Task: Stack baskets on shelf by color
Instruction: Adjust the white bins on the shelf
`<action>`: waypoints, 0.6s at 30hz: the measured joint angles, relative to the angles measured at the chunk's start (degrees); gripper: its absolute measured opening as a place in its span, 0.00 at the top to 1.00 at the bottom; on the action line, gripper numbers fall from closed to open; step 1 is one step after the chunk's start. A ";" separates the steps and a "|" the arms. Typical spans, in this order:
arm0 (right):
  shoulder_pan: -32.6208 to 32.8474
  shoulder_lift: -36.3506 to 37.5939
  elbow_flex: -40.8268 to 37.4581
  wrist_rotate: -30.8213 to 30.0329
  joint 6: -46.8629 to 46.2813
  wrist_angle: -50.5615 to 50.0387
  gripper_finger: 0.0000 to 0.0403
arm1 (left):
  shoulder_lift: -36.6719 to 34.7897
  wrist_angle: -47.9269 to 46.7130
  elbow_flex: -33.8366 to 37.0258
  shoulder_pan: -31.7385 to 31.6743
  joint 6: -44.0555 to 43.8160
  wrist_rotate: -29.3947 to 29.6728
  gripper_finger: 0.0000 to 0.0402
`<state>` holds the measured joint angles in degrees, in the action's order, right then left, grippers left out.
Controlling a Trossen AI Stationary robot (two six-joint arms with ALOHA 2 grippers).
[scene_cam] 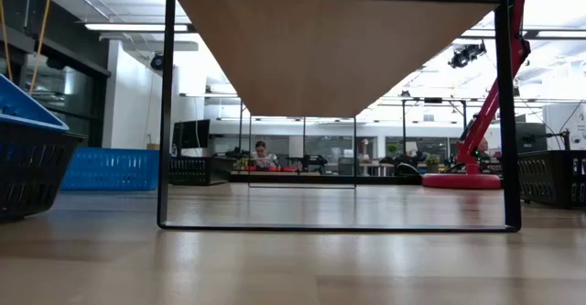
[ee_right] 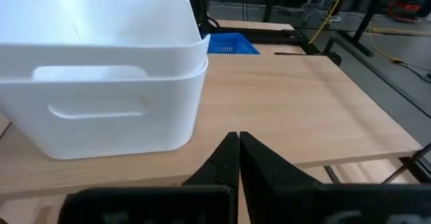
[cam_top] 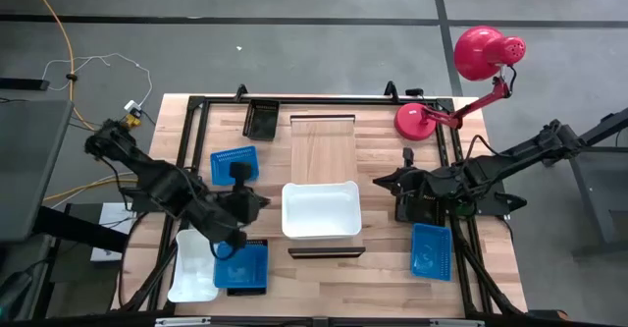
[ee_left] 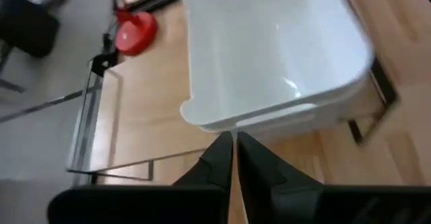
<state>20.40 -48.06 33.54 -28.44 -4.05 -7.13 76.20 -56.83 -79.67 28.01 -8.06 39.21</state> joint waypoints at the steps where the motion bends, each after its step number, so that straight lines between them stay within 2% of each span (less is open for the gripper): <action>1: 0.00 -0.06 0.00 0.03 0.00 0.03 1.00 | -2.03 5.15 4.58 -0.24 -0.59 0.79 0.99; 6: 0.00 -1.55 -0.04 2.50 0.08 2.25 1.00 | -10.47 25.73 25.14 -2.48 -3.35 1.50 1.00; 10: 0.00 -4.48 -0.09 4.42 0.67 5.75 1.00 | -14.78 40.95 36.59 -4.91 -3.77 5.12 1.00; 14: -0.04 -8.30 -0.07 4.95 1.58 9.55 1.00 | -17.32 56.65 44.17 -9.33 -3.23 5.90 1.00; 18: -0.27 -11.88 0.01 4.58 1.73 12.24 1.00 | -17.57 67.00 48.30 -15.22 -1.95 -0.15 1.00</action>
<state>20.14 -59.95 33.54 -23.86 -2.33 5.11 58.64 10.17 -31.37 12.79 -10.01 39.07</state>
